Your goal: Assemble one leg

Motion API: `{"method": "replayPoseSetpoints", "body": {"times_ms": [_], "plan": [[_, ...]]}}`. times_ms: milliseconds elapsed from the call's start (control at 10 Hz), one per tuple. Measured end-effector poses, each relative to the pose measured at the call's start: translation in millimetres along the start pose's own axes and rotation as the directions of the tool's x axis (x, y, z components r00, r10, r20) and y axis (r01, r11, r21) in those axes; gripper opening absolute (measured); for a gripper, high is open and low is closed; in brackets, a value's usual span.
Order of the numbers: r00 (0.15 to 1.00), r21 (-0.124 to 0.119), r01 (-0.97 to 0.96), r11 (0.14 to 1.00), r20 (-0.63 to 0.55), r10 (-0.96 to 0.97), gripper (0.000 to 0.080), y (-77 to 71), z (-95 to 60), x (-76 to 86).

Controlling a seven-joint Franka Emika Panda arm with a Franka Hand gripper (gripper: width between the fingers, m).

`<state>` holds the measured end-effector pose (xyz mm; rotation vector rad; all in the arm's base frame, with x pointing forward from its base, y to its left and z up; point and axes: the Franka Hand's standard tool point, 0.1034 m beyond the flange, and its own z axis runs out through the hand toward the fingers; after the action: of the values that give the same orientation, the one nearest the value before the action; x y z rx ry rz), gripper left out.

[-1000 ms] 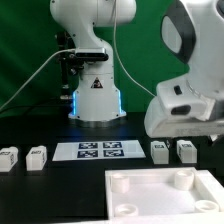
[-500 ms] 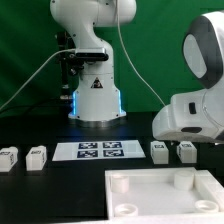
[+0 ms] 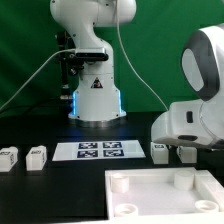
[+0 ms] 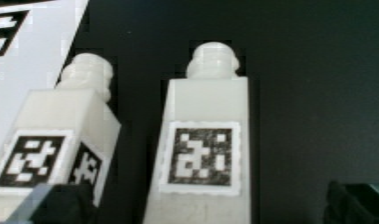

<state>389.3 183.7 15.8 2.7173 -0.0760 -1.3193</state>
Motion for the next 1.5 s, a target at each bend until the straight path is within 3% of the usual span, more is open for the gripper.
{"method": "replayPoseSetpoints", "body": {"times_ms": [600, 700, 800, 900, 1000, 1100, 1500], "plan": [[1.0, -0.011, 0.007, 1.0, 0.003, -0.007, 0.0649, -4.2, 10.6, 1.2], [1.0, -0.011, 0.007, 1.0, 0.003, -0.007, 0.0564, -4.2, 10.7, 1.2], [1.0, -0.011, 0.007, 1.0, 0.003, -0.007, 0.0564, -4.2, 10.7, 1.2], [1.0, -0.011, 0.007, 1.0, 0.003, -0.007, 0.0378, -4.2, 10.7, 1.2], [1.0, -0.011, 0.007, 1.0, 0.003, -0.007, 0.0378, -4.2, 10.7, 1.2], [1.0, -0.011, 0.007, 1.0, 0.003, -0.007, 0.029, -4.2, 10.7, 1.2], [1.0, -0.011, 0.007, 1.0, 0.003, -0.007, 0.029, -4.1, 10.5, 1.1]]}}
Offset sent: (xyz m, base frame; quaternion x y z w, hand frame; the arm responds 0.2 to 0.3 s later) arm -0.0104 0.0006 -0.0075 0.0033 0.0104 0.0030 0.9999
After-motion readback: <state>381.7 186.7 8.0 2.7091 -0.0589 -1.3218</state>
